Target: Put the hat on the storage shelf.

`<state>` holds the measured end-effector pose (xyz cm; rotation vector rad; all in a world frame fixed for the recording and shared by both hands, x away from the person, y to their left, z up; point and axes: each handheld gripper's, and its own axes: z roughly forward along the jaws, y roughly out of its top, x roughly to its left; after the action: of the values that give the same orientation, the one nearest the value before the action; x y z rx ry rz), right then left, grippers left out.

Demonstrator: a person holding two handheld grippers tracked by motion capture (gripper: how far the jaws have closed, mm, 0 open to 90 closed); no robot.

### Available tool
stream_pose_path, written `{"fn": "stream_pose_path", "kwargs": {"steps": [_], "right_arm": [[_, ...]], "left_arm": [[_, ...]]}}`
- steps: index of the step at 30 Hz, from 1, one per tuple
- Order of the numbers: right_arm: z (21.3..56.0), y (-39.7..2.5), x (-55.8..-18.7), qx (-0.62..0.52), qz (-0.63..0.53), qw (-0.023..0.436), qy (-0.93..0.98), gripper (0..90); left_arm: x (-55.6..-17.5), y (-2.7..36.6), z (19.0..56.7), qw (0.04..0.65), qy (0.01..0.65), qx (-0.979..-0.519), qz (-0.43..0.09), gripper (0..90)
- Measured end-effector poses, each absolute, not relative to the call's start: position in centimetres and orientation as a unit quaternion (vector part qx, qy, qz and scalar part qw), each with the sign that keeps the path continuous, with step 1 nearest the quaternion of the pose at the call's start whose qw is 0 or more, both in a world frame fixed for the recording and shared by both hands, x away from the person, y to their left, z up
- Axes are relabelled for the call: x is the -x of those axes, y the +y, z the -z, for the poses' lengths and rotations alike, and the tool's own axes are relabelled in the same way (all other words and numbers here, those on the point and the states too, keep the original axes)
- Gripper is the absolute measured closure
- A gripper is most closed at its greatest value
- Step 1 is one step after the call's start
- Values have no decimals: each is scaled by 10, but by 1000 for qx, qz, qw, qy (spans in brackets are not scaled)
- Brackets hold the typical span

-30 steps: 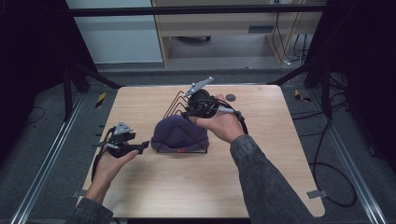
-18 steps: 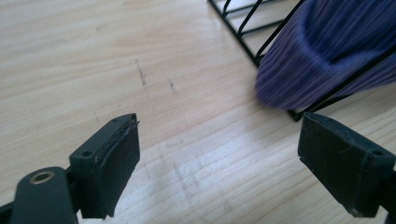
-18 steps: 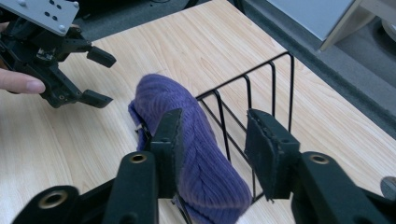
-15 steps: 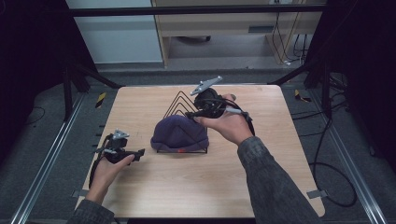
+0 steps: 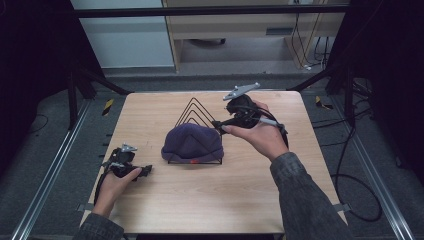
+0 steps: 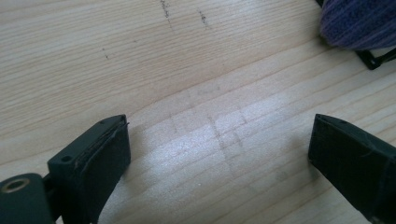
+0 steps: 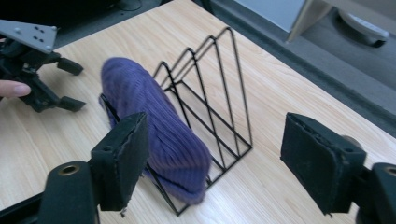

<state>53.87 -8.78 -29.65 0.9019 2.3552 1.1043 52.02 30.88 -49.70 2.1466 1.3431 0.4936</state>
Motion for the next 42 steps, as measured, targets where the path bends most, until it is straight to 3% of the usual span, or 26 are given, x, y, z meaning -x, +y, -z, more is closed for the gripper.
{"fn": "stream_pose_path", "kwargs": {"steps": [6, 17, 42], "right_arm": [[295, -111, -534, -340, -399, 201, 828, 181], [317, -147, -531, -377, -394, 203, 813, 149], [408, -212, -509, -460, -374, 166, 788, 115]], "left_arm": [[-520, 307, 500, 286, 502, -793, -191, 0], [-519, 308, 501, 289, 500, -793, -193, 0], [-519, 307, 502, 292, 501, -791, -195, 0]]}}
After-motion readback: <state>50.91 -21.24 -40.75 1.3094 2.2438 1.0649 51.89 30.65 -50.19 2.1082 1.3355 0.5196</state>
